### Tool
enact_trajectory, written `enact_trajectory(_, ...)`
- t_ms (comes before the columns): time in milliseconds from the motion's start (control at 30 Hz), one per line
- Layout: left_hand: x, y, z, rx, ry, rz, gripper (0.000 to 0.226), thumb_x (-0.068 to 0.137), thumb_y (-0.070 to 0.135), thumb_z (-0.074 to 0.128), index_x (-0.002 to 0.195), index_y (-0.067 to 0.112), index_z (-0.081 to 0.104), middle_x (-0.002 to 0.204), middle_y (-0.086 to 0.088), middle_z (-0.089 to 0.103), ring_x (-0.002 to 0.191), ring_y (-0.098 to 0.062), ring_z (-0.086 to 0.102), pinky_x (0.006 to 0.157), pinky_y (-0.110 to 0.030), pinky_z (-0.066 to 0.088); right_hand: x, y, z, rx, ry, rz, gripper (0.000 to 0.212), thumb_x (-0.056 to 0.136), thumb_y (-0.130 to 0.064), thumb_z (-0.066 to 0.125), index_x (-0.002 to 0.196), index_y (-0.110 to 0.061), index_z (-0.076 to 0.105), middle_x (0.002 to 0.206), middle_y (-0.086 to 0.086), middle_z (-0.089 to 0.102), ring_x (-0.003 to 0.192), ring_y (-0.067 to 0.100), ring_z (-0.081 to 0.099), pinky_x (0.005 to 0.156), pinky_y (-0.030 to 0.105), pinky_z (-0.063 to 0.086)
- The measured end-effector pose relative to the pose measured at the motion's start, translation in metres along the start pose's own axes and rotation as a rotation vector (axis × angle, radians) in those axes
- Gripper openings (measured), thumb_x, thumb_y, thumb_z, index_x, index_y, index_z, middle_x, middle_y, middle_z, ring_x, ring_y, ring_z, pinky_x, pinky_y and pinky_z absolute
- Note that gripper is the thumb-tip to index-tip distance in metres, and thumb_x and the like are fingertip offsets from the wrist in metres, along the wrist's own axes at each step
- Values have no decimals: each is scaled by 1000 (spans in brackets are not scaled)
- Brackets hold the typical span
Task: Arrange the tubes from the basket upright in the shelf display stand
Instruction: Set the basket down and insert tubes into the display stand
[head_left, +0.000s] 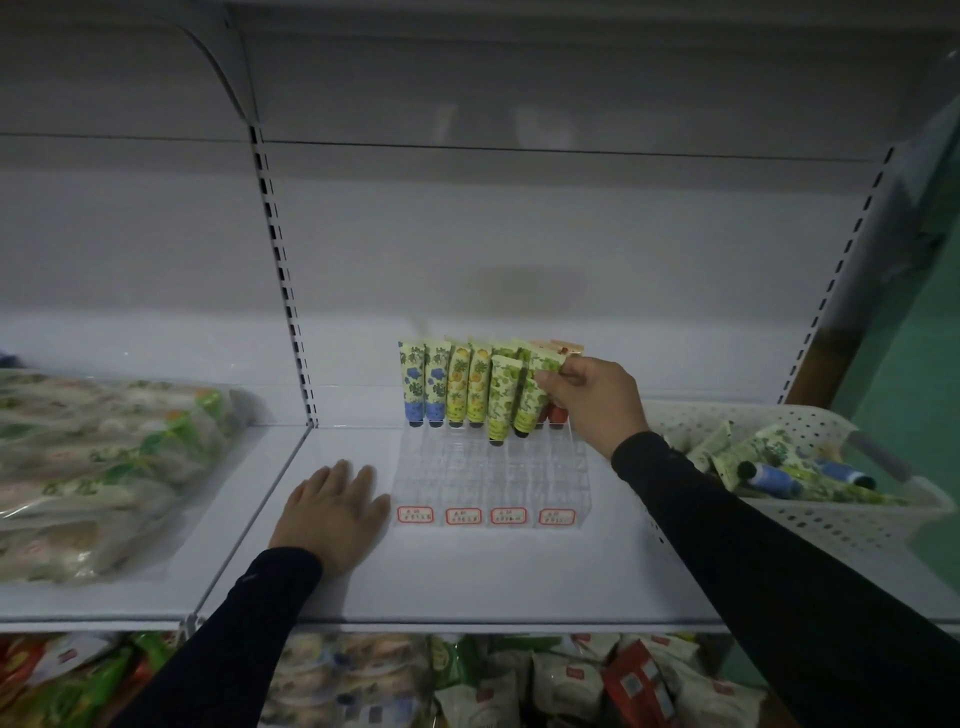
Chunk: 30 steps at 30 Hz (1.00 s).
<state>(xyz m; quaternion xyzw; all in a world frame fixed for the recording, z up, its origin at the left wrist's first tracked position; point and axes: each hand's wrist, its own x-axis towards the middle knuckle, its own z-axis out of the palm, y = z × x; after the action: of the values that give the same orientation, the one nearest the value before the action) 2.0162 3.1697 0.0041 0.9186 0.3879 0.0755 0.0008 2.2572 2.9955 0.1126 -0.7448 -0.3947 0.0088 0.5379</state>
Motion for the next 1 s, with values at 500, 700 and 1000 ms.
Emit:
enact_trajectory(500,-2,1,-2,-25,31,-1,92,68,65,-2,135,21,42,143,-9,41,132,-28,38,110,-39,28,-1,-4,8,-97,-38,-22,32,90,-30,68,84,1,67,78,11,70,64,15,58,67,32,53)
enact_trajectory(700,0,-1,0,-17,38,15,90,70,65,0,137,20,41,141,-10,42,129,-28,40,109,-39,30,-1,-8,8,-178,-60,-48,28,93,-29,64,88,-2,68,85,7,71,80,22,65,73,34,54)
enact_trajectory(1000,1,-2,3,-3,46,20,89,72,63,0,136,19,42,136,-9,45,125,-28,41,107,-38,31,0,-9,8,-299,-85,-78,27,96,-29,59,81,-8,61,69,-6,58,64,11,54,55,14,36)
